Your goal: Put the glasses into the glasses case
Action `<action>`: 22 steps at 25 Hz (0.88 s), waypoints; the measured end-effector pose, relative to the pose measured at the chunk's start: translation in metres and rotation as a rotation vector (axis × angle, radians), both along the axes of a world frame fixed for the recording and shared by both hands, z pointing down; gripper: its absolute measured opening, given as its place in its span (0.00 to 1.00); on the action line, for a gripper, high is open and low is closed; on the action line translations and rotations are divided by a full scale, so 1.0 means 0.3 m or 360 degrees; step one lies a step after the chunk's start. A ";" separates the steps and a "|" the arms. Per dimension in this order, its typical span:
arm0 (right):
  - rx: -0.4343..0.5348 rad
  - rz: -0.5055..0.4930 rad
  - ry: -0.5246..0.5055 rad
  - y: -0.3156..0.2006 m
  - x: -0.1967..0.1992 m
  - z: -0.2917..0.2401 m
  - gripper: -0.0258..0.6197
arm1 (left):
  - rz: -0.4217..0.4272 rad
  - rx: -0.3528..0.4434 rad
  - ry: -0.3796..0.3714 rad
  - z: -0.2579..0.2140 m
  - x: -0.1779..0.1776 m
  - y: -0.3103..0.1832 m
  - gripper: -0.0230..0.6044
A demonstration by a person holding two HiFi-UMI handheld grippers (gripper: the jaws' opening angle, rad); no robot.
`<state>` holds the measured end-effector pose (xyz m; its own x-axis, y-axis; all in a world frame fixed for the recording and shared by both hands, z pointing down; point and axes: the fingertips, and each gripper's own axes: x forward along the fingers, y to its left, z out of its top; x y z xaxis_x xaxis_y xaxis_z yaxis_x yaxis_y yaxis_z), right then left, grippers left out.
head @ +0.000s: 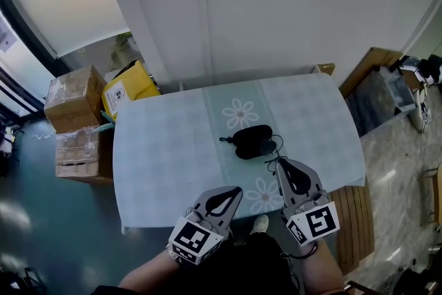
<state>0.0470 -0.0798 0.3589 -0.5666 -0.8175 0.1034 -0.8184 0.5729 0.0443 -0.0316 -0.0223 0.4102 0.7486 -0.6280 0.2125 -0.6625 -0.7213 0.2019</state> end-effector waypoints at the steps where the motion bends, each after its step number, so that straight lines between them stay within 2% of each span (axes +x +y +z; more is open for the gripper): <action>1: -0.0001 -0.0005 0.0003 -0.006 -0.003 0.000 0.09 | -0.0003 0.0002 0.0001 -0.002 -0.003 -0.001 0.08; 7: -0.0007 -0.0069 0.0037 -0.055 -0.017 0.018 0.09 | -0.0055 -0.0004 0.0006 0.014 -0.009 -0.020 0.08; 22: -0.0107 -0.0391 0.0173 -0.268 0.039 0.168 0.09 | -0.0342 -0.0118 -0.0017 0.088 0.078 -0.140 0.08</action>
